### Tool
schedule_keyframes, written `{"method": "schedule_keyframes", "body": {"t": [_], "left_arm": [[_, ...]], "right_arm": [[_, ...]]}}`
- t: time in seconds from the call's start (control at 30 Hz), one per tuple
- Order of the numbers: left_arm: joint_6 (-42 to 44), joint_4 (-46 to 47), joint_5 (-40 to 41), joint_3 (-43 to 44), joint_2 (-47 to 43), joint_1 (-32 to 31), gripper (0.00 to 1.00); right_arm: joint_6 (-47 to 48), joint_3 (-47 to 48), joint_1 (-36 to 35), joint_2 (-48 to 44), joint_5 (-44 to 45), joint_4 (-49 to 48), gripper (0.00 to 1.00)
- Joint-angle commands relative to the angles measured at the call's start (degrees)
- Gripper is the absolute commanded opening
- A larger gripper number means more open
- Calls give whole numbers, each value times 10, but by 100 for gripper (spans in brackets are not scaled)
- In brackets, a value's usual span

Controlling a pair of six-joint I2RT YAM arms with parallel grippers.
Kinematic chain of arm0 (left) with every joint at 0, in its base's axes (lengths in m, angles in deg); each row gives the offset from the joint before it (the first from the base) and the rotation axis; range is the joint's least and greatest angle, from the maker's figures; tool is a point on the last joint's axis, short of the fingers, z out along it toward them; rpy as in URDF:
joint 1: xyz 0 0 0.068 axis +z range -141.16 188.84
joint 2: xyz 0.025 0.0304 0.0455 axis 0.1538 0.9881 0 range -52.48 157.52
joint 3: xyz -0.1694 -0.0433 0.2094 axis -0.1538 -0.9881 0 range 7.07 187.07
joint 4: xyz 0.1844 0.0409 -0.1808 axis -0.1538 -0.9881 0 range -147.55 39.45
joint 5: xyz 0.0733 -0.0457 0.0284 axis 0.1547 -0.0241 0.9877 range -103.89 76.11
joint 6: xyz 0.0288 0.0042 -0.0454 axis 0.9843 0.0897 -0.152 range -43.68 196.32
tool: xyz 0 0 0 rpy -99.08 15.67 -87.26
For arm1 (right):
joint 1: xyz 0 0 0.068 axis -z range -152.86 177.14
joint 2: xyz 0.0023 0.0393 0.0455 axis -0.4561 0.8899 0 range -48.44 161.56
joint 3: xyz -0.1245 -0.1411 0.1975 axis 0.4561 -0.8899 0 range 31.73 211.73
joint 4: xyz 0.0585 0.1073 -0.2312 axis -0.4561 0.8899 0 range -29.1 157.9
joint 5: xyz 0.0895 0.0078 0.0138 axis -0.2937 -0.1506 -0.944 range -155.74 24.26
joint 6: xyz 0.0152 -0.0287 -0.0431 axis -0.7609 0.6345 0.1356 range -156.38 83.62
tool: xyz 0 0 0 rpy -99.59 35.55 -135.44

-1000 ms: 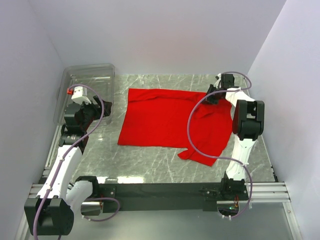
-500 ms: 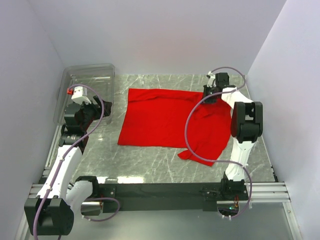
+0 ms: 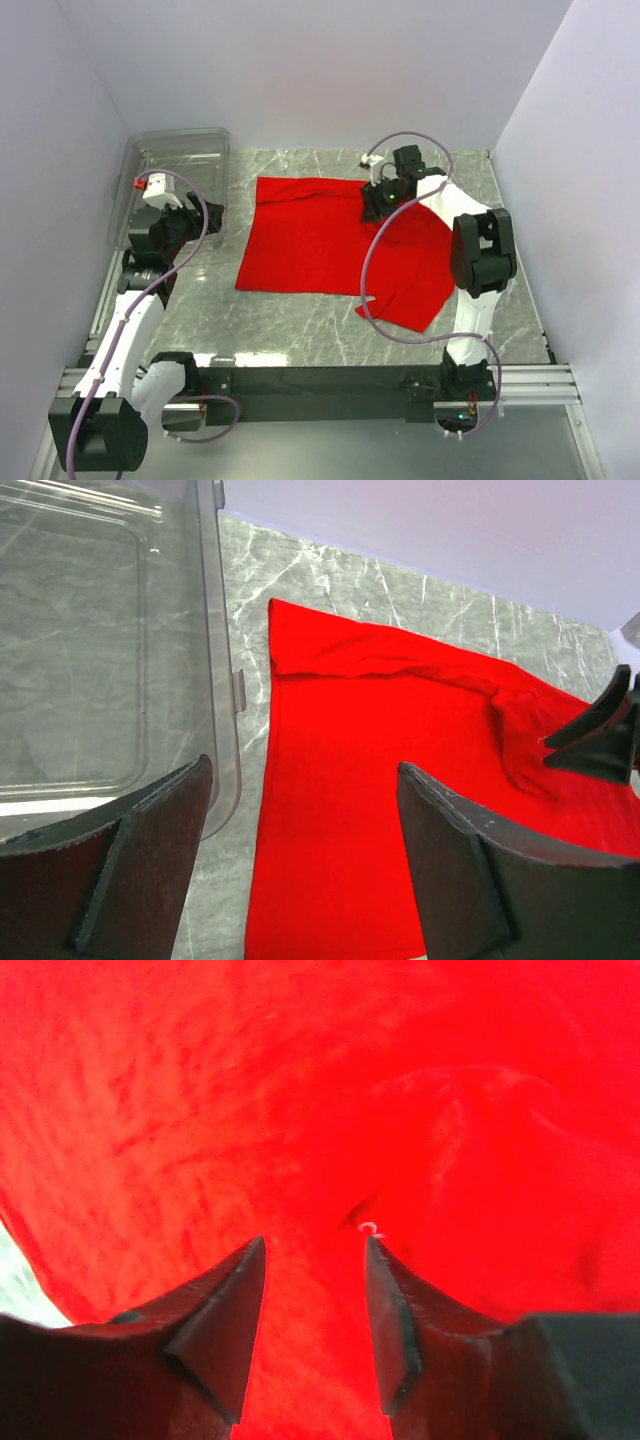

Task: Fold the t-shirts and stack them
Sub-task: Smooth out the T-shirt at the center of the board.

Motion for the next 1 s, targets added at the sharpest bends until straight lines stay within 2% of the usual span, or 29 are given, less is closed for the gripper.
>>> {"method": "schedule_keyframes", "body": {"t": [0.0, 0.3, 0.4, 0.53, 0.77, 0.8, 0.97], "left_arm": [[-3, 5, 0, -2, -19, 2, 80], [-6, 8, -2, -7, -22, 2, 80], [-3, 2, 2, -4, -24, 2, 80], [-6, 2, 2, -8, -33, 2, 80], [-25, 46, -19, -36, -25, 2, 80], [-29, 52, -22, -37, -19, 2, 80], [-46, 110, -63, -36, 38, 2, 80]], "right_arm": [[55, -17, -1, -30, 0, 9, 54], [-21, -8, 23, -46, 22, -22, 52], [-93, 24, 61, -33, 21, -29, 50], [-142, 62, 156, -25, 10, -16, 48], [-224, 38, 229, -41, 123, -53, 48], [-262, 39, 237, -31, 131, -54, 48], [-309, 68, 275, 13, 117, -43, 48]]}}
